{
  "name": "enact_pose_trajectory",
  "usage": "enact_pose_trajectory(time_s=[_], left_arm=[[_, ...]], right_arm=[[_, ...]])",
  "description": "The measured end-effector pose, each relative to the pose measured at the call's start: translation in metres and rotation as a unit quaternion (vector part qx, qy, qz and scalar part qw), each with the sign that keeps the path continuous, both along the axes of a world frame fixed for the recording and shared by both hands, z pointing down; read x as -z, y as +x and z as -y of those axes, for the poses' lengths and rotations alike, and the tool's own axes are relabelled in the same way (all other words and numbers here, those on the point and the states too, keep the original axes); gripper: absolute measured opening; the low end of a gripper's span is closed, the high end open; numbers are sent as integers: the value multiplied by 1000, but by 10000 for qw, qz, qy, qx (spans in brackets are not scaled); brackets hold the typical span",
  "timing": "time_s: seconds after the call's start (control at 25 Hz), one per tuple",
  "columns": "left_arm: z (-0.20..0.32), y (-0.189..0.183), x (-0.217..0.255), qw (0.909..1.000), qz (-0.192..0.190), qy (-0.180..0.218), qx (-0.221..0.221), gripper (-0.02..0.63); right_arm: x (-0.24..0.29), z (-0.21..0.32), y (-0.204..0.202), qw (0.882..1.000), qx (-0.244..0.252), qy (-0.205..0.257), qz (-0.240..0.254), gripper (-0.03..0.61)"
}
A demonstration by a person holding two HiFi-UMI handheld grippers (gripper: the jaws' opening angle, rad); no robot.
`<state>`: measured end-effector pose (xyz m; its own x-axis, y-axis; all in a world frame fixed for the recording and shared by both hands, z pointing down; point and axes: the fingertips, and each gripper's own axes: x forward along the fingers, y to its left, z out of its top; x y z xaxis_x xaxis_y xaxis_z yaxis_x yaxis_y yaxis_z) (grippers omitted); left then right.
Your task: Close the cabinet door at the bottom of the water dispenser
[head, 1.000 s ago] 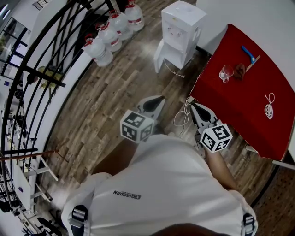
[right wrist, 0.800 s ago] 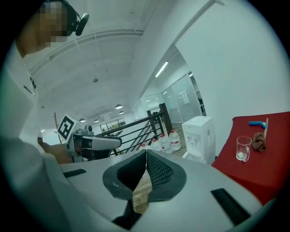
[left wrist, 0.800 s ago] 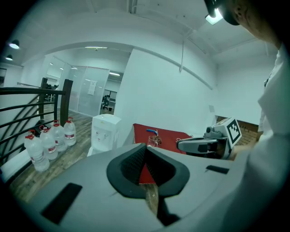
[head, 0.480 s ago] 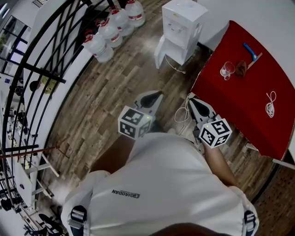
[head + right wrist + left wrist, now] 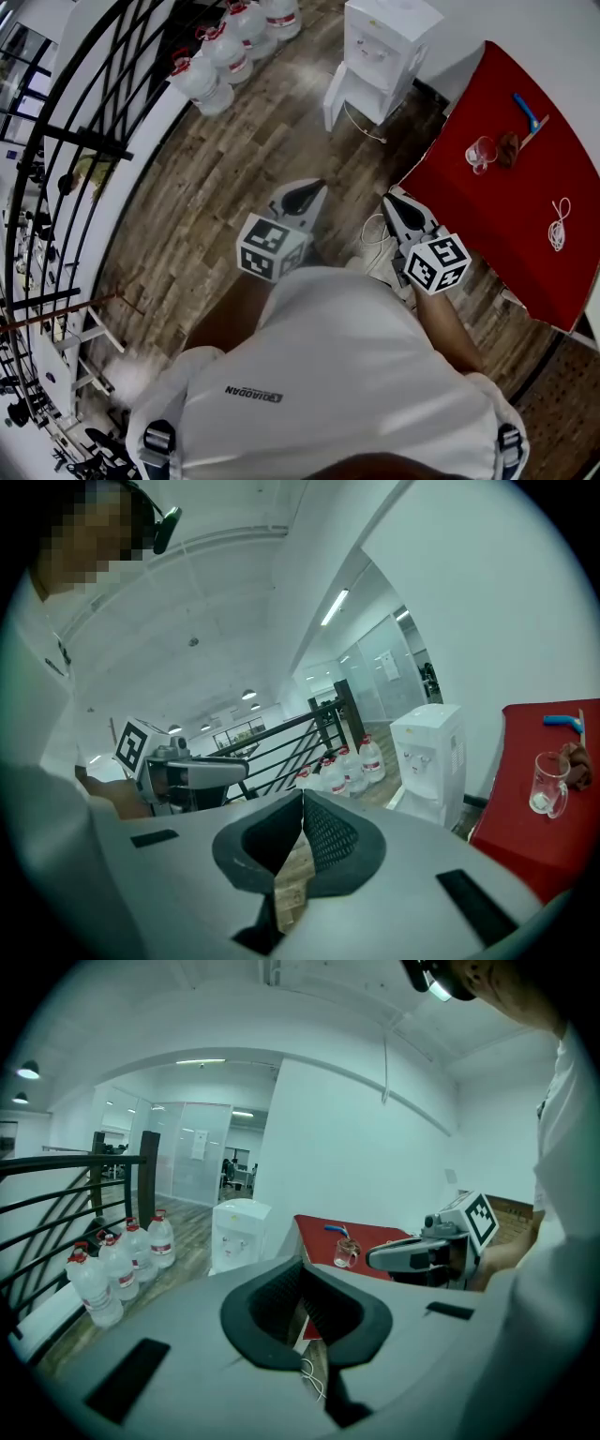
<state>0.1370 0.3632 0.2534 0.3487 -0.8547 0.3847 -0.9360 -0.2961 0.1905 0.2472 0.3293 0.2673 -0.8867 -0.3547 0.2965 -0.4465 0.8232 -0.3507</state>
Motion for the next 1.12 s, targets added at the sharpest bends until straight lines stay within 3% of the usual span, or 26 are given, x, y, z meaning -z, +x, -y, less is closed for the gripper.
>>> enact_pose_trajectory(time_s=[0.32,0.6,0.84,1.12], left_arm=[[40,-100,-19,9998,-20,-182,-17,-3],[87,-179,-13,9995,-4,18,-318,-3],[114,-218,-18,9989,-96,17,-463,-3],[132,-230,-32,9981,-221,-93,-561,-3]], right_arm=[[-10,48,-90,9998,-107,-27,-179,23],[-6,85,-168,9988,-382,72,-300,21],[-14,102,-206,9976,-488,39,-497,21],[-22,125,-219,9963,-652,-78,-557,21]])
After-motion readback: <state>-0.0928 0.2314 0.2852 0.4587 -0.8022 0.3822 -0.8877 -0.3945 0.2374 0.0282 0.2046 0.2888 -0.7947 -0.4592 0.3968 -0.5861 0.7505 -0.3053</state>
